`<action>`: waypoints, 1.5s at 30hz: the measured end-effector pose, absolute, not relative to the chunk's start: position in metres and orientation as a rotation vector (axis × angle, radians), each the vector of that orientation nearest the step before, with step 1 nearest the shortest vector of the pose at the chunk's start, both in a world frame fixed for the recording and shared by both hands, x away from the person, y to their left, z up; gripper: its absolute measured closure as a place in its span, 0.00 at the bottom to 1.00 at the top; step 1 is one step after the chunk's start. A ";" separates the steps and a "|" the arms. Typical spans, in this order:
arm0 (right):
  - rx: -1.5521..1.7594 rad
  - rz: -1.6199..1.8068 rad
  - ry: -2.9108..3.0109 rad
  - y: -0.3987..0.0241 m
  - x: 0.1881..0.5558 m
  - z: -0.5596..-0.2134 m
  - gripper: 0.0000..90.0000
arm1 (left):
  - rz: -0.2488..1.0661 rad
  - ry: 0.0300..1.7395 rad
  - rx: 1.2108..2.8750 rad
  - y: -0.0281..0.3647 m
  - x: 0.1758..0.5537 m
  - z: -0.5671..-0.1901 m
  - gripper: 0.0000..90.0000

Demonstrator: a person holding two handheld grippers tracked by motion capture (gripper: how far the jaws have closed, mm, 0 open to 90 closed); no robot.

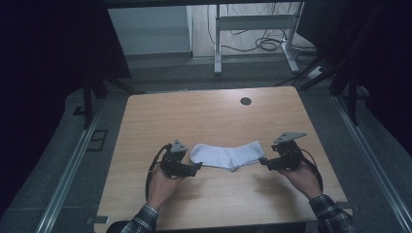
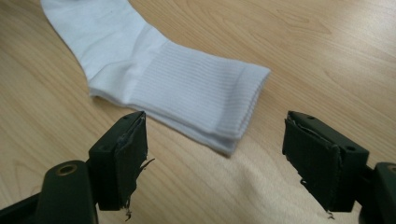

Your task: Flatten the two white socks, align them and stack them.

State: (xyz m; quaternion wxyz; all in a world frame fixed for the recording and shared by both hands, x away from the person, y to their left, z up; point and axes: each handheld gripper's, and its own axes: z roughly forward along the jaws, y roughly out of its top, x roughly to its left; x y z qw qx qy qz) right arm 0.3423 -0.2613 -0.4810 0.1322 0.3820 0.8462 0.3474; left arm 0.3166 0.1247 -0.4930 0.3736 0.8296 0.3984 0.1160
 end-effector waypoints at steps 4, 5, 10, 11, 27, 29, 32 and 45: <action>1.103 1.009 2.452 -0.267 0.336 -0.480 0.23 | 0.307 1.020 2.124 0.133 0.307 -0.492 0.19; 1.107 1.013 2.451 -0.269 0.334 -0.479 0.23 | 0.309 1.021 2.122 0.135 0.305 -0.493 0.19; 1.109 1.010 2.439 -0.278 0.325 -0.479 0.21 | 0.326 1.030 2.128 0.147 0.293 -0.495 0.18; 1.112 1.009 2.440 -0.280 0.323 -0.479 0.21 | 0.328 1.032 2.131 0.149 0.291 -0.496 0.17; 1.164 0.949 2.477 -0.293 0.312 -0.494 0.19 | 0.300 1.064 2.179 0.166 0.272 -0.511 0.14; 1.167 0.940 2.484 -0.293 0.312 -0.496 0.19 | 0.293 1.071 2.188 0.166 0.272 -0.512 0.14; 1.173 0.920 2.497 -0.292 0.312 -0.500 0.18 | 0.278 1.081 2.199 0.166 0.273 -0.515 0.13; 1.155 0.813 2.577 -0.285 0.315 -0.523 0.15 | 0.186 1.103 2.297 0.161 0.277 -0.528 0.13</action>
